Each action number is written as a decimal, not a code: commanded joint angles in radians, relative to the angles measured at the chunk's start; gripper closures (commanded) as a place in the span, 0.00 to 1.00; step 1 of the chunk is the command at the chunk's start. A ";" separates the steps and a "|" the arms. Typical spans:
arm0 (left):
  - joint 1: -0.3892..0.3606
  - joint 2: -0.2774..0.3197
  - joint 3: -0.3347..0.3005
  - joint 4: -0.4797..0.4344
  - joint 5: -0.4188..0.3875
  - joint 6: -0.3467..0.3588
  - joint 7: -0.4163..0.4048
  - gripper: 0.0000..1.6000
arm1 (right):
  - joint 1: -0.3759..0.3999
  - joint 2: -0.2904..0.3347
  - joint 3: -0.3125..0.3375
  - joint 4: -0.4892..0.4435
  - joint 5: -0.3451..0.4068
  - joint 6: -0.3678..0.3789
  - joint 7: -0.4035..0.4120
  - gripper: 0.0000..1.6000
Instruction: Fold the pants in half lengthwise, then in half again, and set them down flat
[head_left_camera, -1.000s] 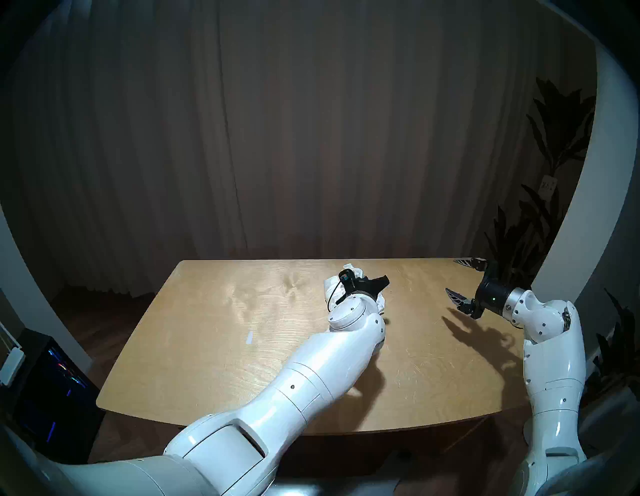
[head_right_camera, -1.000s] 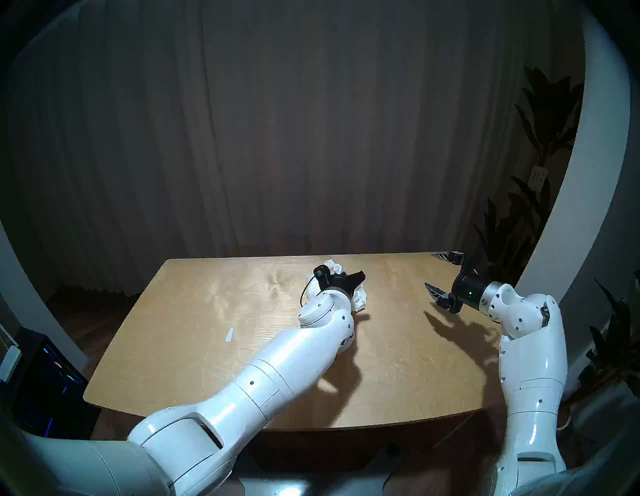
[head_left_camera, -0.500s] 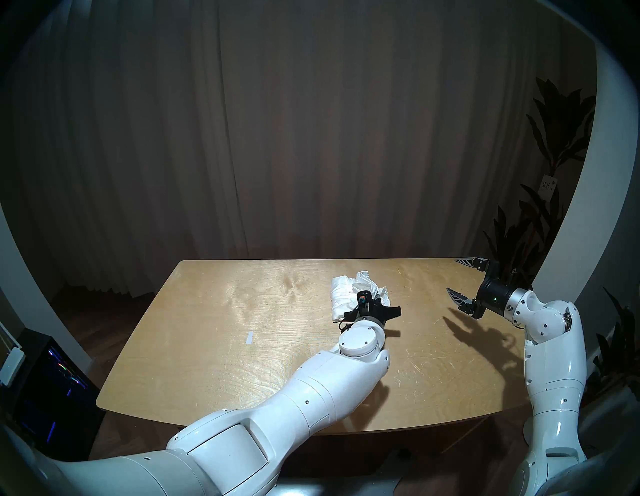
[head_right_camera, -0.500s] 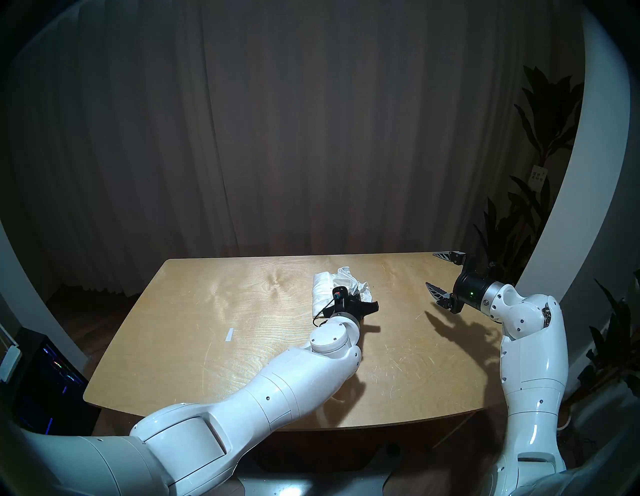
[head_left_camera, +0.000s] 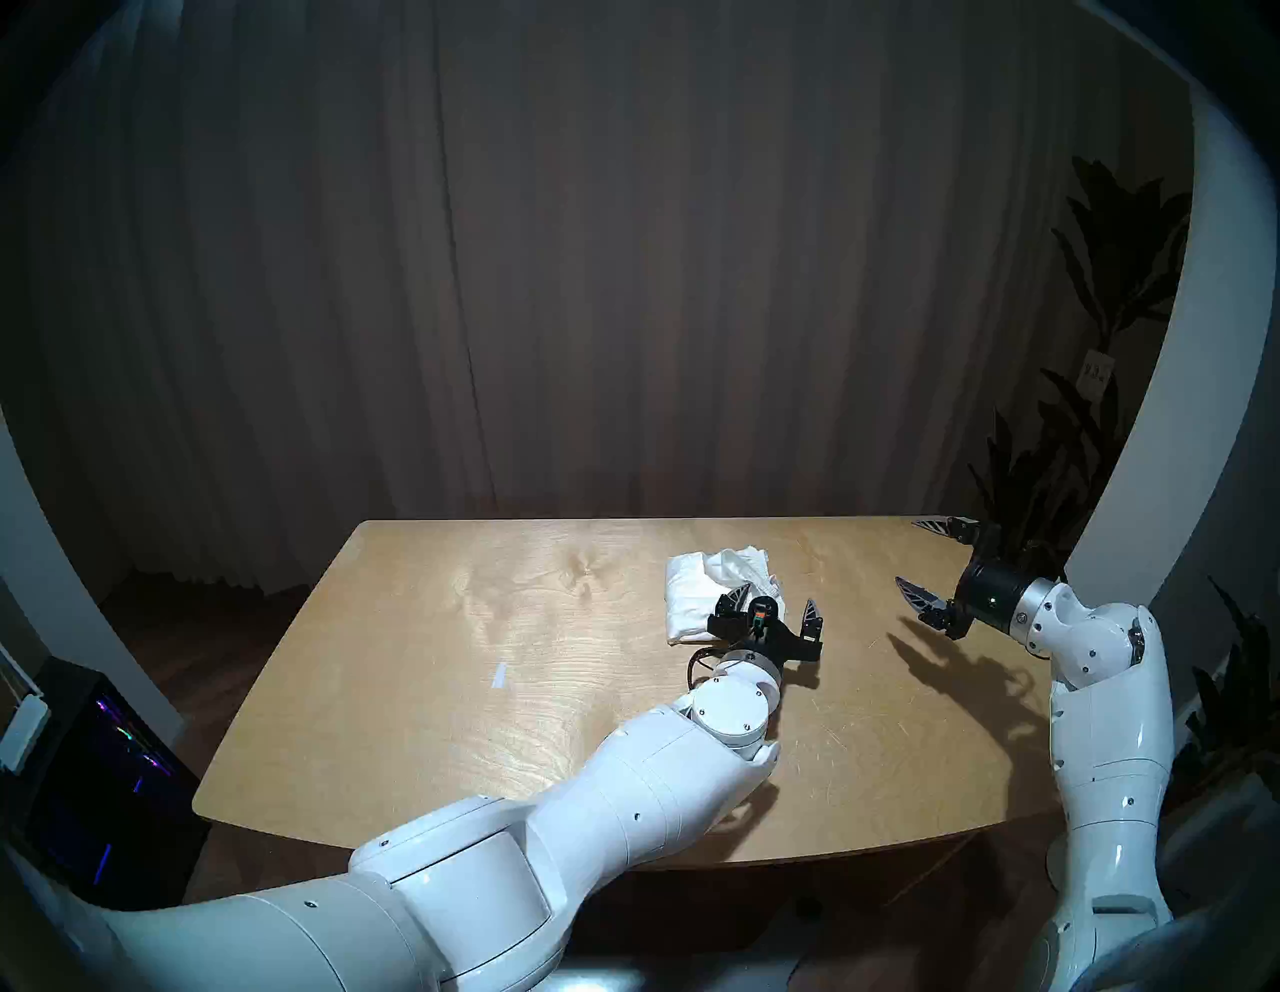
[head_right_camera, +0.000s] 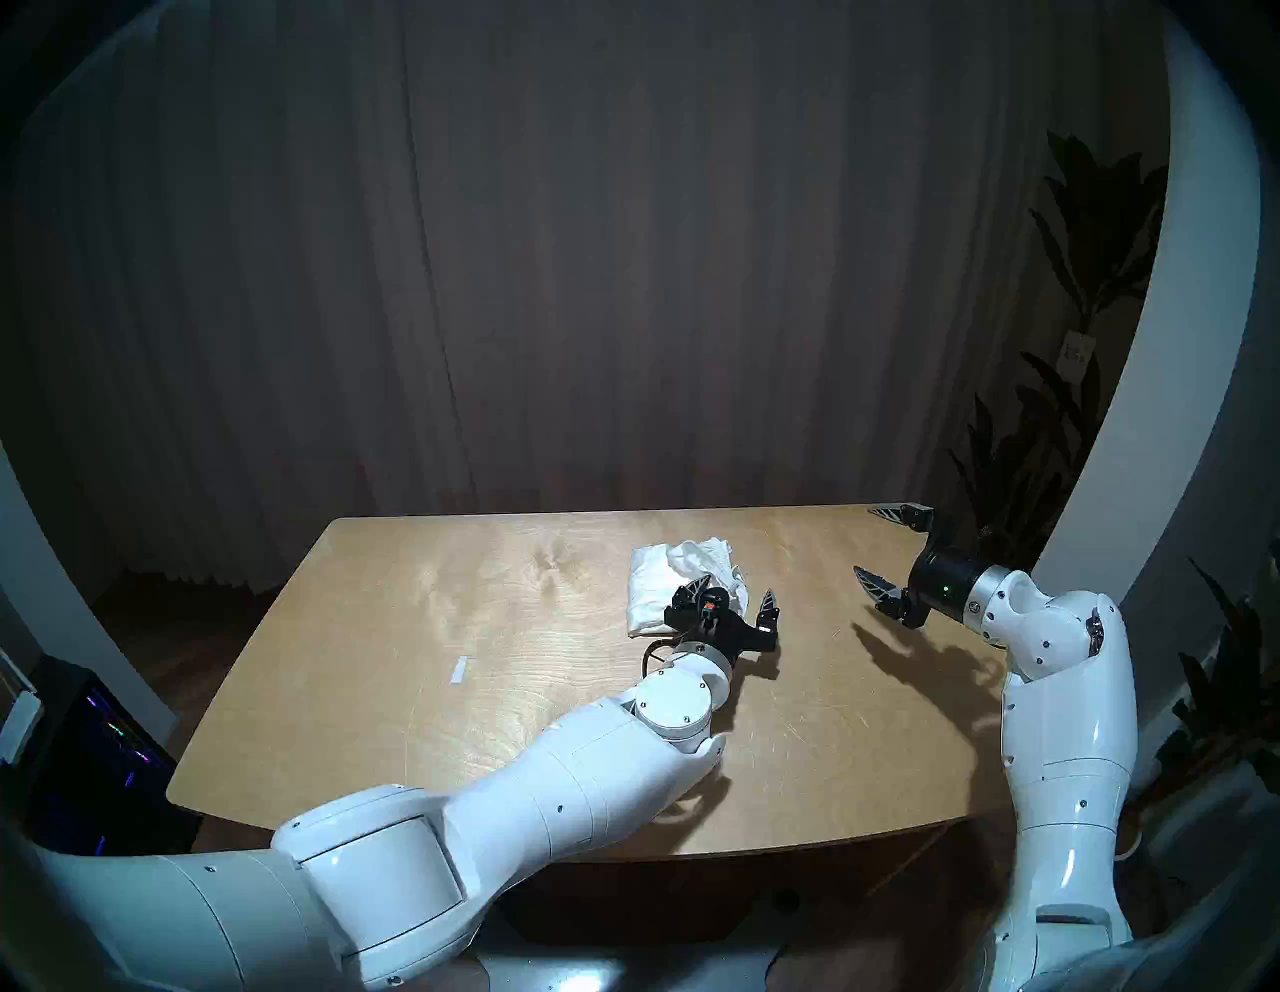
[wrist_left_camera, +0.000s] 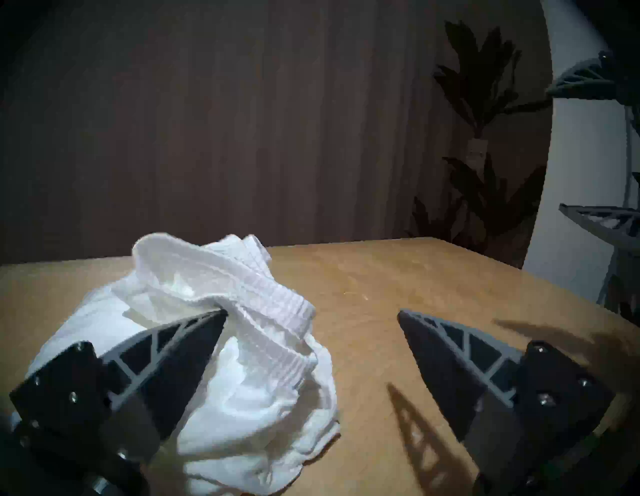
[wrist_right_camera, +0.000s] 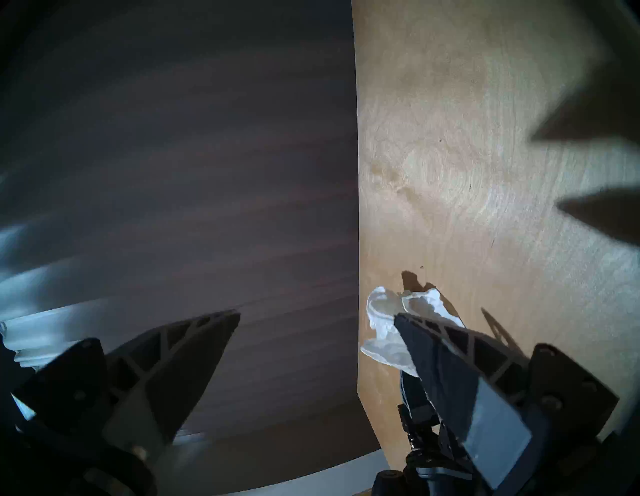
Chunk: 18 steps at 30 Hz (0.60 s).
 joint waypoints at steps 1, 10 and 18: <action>-0.004 0.025 0.010 -0.069 0.015 0.004 -0.004 0.00 | 0.017 -0.004 -0.004 -0.018 -0.001 0.001 0.010 0.00; 0.049 0.001 -0.153 -0.211 -0.195 0.002 -0.008 0.00 | 0.031 -0.010 -0.025 -0.018 0.001 0.002 0.003 0.00; -0.016 0.071 -0.267 -0.319 -0.289 -0.101 -0.016 0.00 | 0.043 -0.009 -0.057 -0.017 -0.012 0.004 0.000 0.00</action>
